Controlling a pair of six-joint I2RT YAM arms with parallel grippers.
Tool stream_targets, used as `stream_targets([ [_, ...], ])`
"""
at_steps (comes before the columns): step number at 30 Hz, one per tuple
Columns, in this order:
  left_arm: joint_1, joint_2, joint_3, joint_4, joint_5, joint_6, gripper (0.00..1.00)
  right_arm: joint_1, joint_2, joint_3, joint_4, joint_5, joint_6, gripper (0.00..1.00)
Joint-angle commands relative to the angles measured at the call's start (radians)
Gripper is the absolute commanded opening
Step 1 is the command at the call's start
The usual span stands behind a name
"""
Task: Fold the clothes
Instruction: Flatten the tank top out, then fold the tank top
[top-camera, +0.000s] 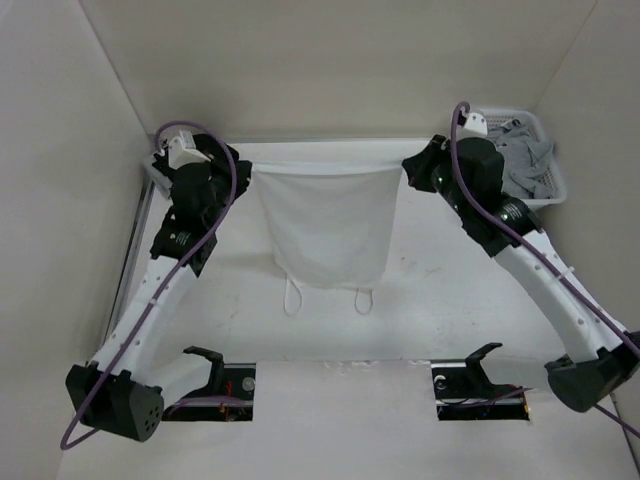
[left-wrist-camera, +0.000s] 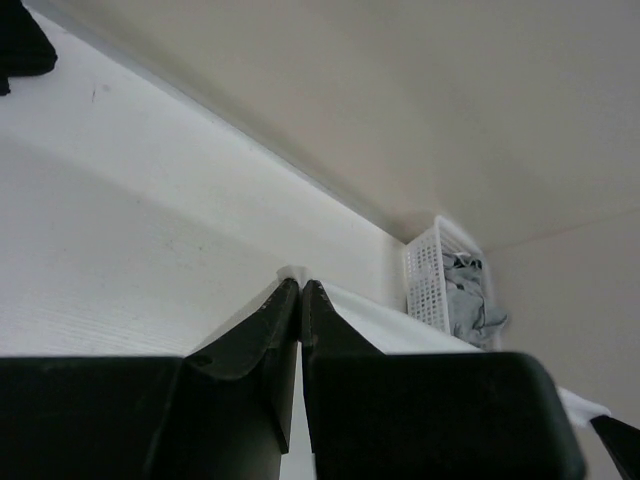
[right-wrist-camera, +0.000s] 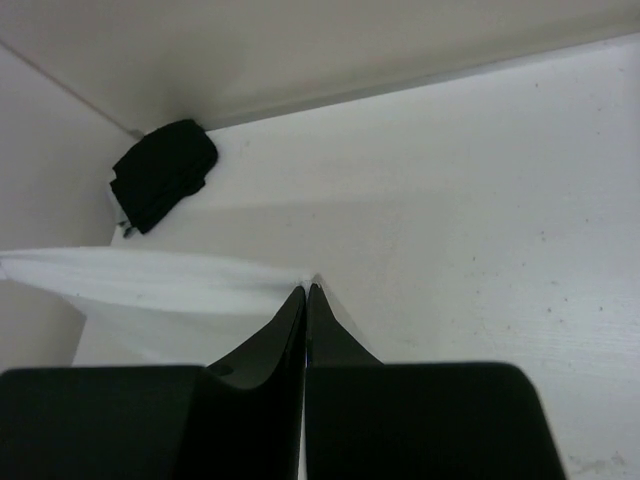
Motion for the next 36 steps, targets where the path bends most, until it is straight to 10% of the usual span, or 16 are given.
stream_targets([
  [1, 0.042, 0.013, 0.176, 0.139, 0.063, -0.028, 0.02, -0.031, 0.003, 0.188, 0.117, -0.139, -0.003, 0.0],
  [7, 0.016, -0.065, 0.144, 0.154, 0.063, -0.015, 0.02, -0.003, -0.081, 0.136, 0.099, -0.12, -0.006, 0.01],
  [22, -0.037, -0.723, -0.76, -0.186, 0.198, -0.155, 0.04, 0.36, -0.581, -1.023, 0.185, 0.01, 0.408, 0.0],
  [30, -0.338, -0.977, -0.719, -0.565, -0.02, -0.284, 0.05, 0.803, -0.65, -0.951, -0.13, 0.248, 0.68, 0.0],
  [36, -0.456, -0.821, -0.645, -0.457, -0.213, -0.258, 0.05, 0.793, -0.592, -0.881, -0.139, 0.288, 0.66, 0.0],
])
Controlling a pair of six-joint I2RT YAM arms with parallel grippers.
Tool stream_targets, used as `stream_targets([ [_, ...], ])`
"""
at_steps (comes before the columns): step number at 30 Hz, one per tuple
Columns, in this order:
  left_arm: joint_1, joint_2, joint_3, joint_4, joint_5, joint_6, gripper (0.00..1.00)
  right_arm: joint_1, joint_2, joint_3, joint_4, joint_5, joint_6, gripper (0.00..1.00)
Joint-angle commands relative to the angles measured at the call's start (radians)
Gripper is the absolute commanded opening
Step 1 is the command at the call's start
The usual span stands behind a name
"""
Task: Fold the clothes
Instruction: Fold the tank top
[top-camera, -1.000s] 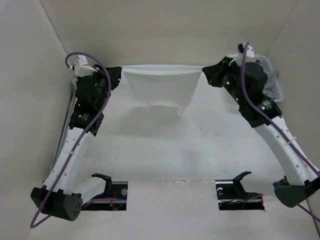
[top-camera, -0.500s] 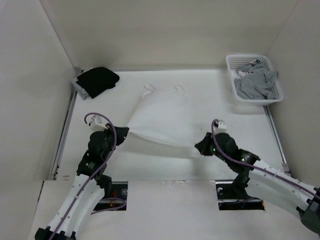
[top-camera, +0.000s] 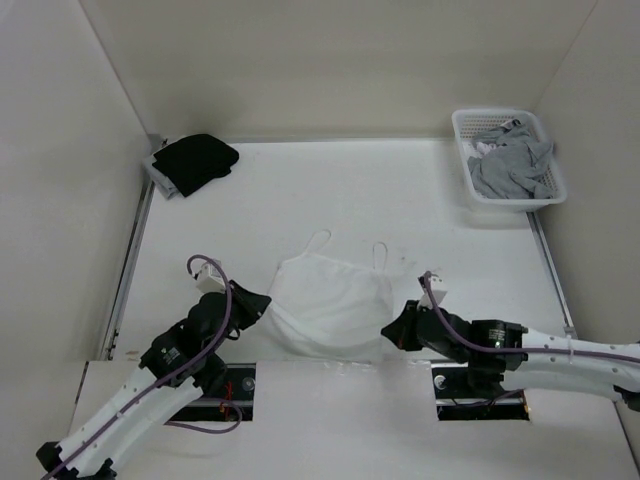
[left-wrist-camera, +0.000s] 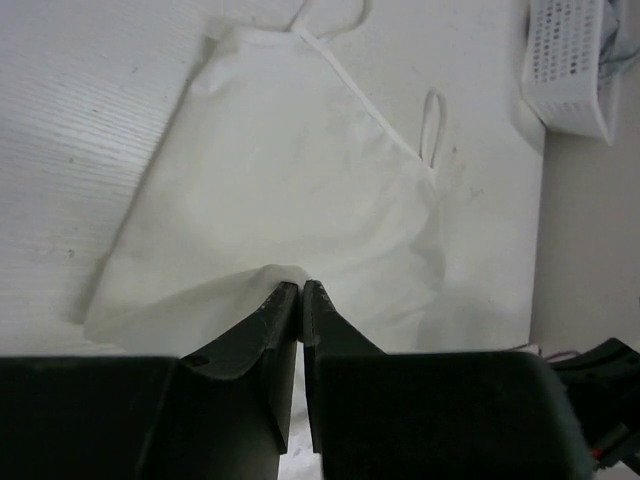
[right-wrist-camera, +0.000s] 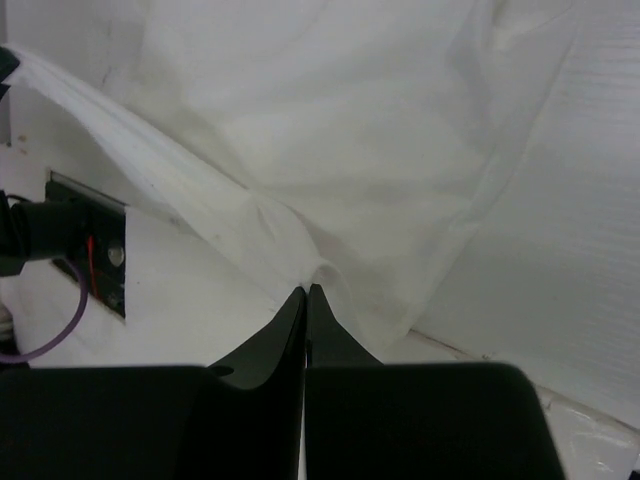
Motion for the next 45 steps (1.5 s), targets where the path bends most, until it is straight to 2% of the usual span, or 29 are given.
stream_targets([
  [1, -0.021, 0.09, 0.089, 0.104, -0.173, 0.016, 0.05, -0.058, 0.014, 0.078, -0.021, 0.085, 0.0, 0.0],
  [5, 0.049, 0.312, 0.155, 0.39, -0.229, 0.131, 0.05, -0.32, 0.028, 0.136, 0.075, 0.015, -0.192, 0.01],
  [8, 0.14, 0.539, 0.219, 0.61, -0.159, 0.184, 0.05, -0.591, 0.095, 0.165, 0.205, -0.134, -0.333, 0.01],
  [11, 0.245, 0.773, 0.309, 0.766, -0.076, 0.204, 0.05, -0.841, 0.238, 0.211, 0.33, -0.321, -0.402, 0.01],
  [14, 0.312, 1.025, 0.414, 0.874, -0.007, 0.211, 0.05, -0.966, 0.4, 0.268, 0.422, -0.41, -0.423, 0.02],
  [16, 0.342, 1.175, 0.487, 0.903, 0.032, 0.211, 0.08, -1.015, 0.515, 0.306, 0.476, -0.421, -0.421, 0.06],
  [18, 0.365, 1.277, 0.54, 0.913, 0.062, 0.207, 0.2, -1.046, 0.629, 0.349, 0.511, -0.438, -0.423, 0.19],
  [20, 0.387, 1.34, 0.574, 0.893, 0.084, 0.201, 0.33, -1.061, 0.726, 0.394, 0.514, -0.441, -0.423, 0.41],
  [21, 0.396, 1.343, 0.569, 0.885, 0.084, 0.195, 0.4, -1.058, 0.749, 0.406, 0.51, -0.438, -0.427, 0.47],
  [23, 0.404, 1.304, 0.523, 0.868, 0.081, 0.195, 0.48, -1.058, 0.745, 0.396, 0.511, -0.414, -0.421, 0.52],
  [26, 0.395, 1.152, 0.367, 0.864, 0.057, 0.196, 0.45, -0.997, 0.653, 0.328, 0.51, -0.357, -0.423, 0.51],
  [27, 0.381, 1.095, 0.309, 0.861, 0.05, 0.204, 0.44, -0.965, 0.604, 0.29, 0.503, -0.325, -0.427, 0.46],
  [28, 0.366, 1.043, 0.254, 0.847, 0.05, 0.214, 0.42, -0.93, 0.555, 0.25, 0.491, -0.308, -0.418, 0.4],
  [30, 0.349, 0.954, 0.167, 0.783, 0.052, 0.231, 0.4, -0.853, 0.457, 0.169, 0.459, -0.28, -0.391, 0.14],
  [31, 0.347, 0.926, 0.141, 0.756, 0.055, 0.239, 0.4, -0.815, 0.408, 0.127, 0.438, -0.264, -0.358, 0.07],
  [32, 0.347, 0.893, 0.108, 0.727, 0.06, 0.25, 0.41, -0.778, 0.363, 0.086, 0.419, -0.245, -0.322, 0.05],
  [34, 0.349, 0.847, 0.051, 0.706, 0.076, 0.26, 0.44, -0.715, 0.297, 0.02, 0.384, -0.205, -0.262, 0.09],
  [36, 0.358, 0.839, 0.02, 0.713, 0.105, 0.27, 0.45, -0.672, 0.265, -0.04, 0.362, -0.171, -0.193, 0.23],
  [37, 0.361, 0.854, 0.015, 0.733, 0.115, 0.274, 0.46, -0.664, 0.257, -0.066, 0.362, -0.161, -0.164, 0.26],
  [41, 0.359, 0.966, 0.034, 0.811, 0.164, 0.282, 0.46, -0.661, 0.28, -0.105, 0.394, -0.165, -0.107, 0.3],
  [45, 0.345, 1.03, 0.049, 0.822, 0.175, 0.279, 0.38, -0.652, 0.315, -0.097, 0.425, -0.167, -0.096, 0.33],
])
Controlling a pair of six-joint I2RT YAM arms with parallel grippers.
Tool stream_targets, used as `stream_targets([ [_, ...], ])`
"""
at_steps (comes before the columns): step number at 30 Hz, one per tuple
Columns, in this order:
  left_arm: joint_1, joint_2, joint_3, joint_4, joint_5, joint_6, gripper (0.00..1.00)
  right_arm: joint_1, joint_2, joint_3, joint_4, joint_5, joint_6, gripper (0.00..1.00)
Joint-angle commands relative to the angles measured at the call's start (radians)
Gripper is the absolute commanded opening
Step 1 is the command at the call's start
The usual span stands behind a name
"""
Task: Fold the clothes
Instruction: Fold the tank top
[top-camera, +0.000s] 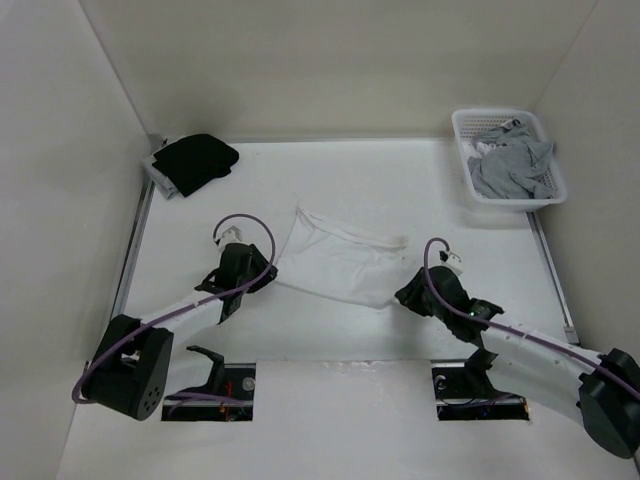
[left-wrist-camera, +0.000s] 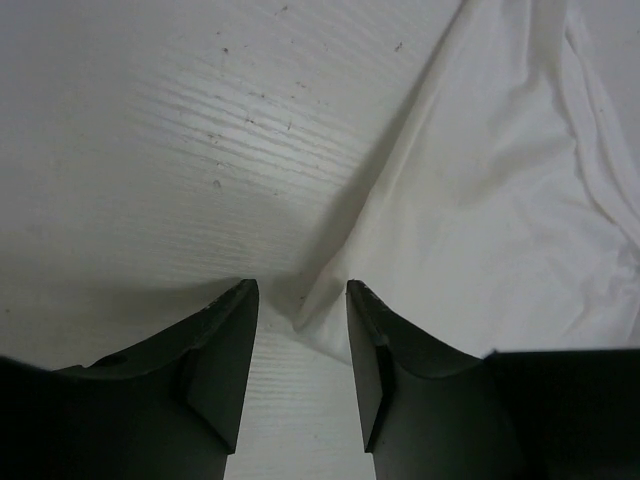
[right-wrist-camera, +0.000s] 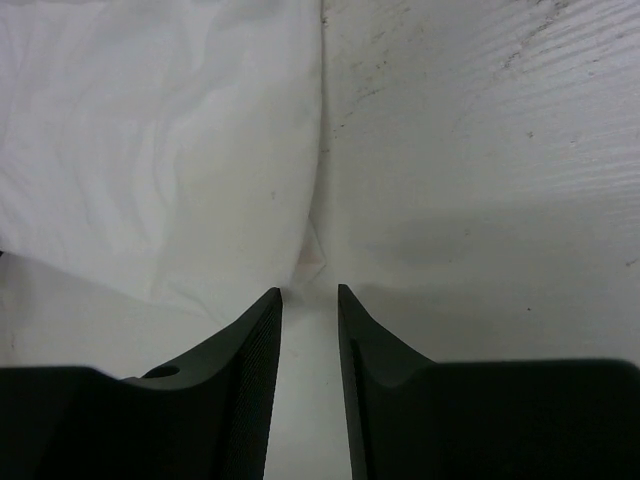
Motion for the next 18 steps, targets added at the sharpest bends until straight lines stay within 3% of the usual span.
stream_targets([
  [1, -0.01, 0.012, 0.02, 0.044, 0.029, 0.017, 0.37, 0.024, 0.005, 0.018, 0.051, 0.038, 0.064, 0.34],
  [6, 0.002, -0.034, -0.009, 0.005, 0.017, 0.022, 0.31, 0.06, -0.05, -0.032, 0.073, 0.066, 0.118, 0.37],
  [10, -0.009, -0.043, -0.018, 0.007, 0.01, 0.026, 0.34, 0.027, 0.029, 0.018, 0.113, 0.026, 0.026, 0.43],
  [13, -0.009, -0.046, -0.018, 0.016, 0.013, 0.026, 0.25, -0.002, 0.103, 0.064, 0.156, -0.005, -0.03, 0.32],
  [16, -0.001, -0.053, -0.021, 0.034, 0.033, 0.022, 0.1, -0.007, 0.134, 0.09, 0.182, -0.012, -0.069, 0.06],
  [18, 0.003, -0.083, -0.027, 0.03, 0.049, 0.016, 0.04, -0.001, 0.094, 0.099, 0.143, -0.003, -0.072, 0.02],
])
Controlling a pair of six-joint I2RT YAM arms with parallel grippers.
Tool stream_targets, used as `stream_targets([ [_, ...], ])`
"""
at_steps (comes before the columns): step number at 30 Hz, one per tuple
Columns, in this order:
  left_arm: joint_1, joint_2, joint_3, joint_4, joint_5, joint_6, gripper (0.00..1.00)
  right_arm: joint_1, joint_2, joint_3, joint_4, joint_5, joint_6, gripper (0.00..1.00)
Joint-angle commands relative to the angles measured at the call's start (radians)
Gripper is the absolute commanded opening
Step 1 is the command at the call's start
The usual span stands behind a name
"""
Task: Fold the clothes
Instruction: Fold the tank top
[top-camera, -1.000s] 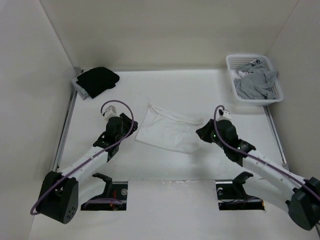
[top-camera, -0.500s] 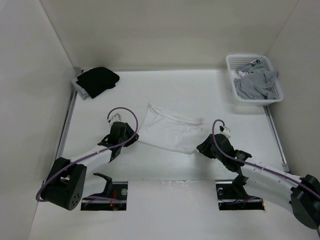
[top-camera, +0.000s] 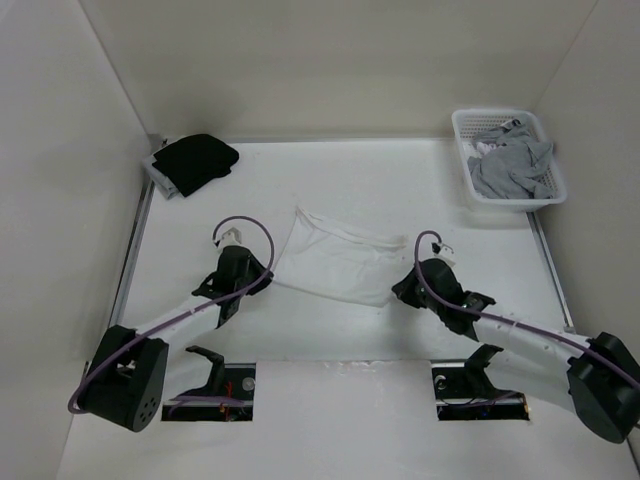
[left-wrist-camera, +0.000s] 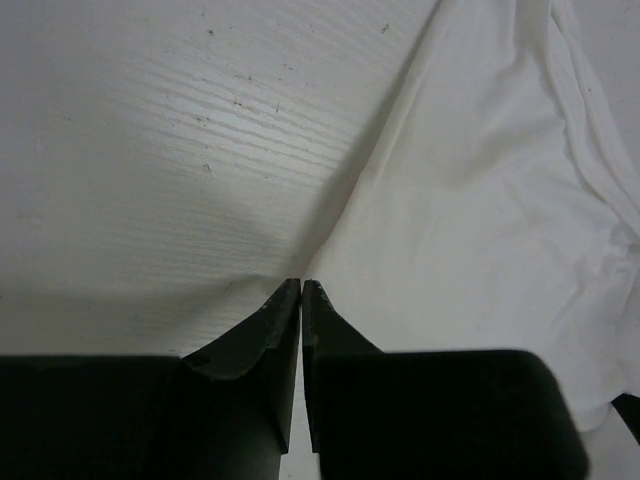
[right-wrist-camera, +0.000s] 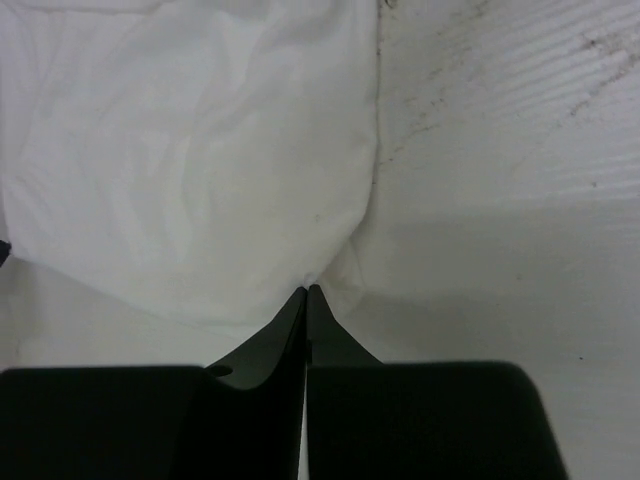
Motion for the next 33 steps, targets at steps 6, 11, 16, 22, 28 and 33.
stream_targets([
  [6, 0.066, -0.299, -0.083, -0.091, 0.036, -0.029, 0.0, 0.076, -0.219, 0.096, -0.267, -0.043, -0.006, 0.02],
  [11, 0.103, -0.414, -0.109, -0.197, 0.042, -0.026, 0.03, 0.059, -0.284, 0.089, -0.368, -0.102, 0.002, 0.1],
  [16, 0.108, -0.403, -0.11, -0.217, 0.075, -0.048, 0.1, 0.074, -0.29, 0.043, -0.362, -0.083, 0.058, 0.37],
  [22, 0.116, -0.497, -0.124, -0.292, 0.051, -0.091, 0.17, 0.234, -0.315, 0.003, -0.317, -0.025, 0.192, 0.41],
  [28, 0.114, -0.48, -0.124, -0.283, 0.059, -0.086, 0.32, 0.306, -0.165, -0.017, -0.169, 0.018, 0.27, 0.39],
  [33, 0.08, -0.414, -0.118, -0.251, 0.051, -0.082, 0.32, 0.308, -0.1, -0.036, -0.105, 0.078, 0.313, 0.37],
])
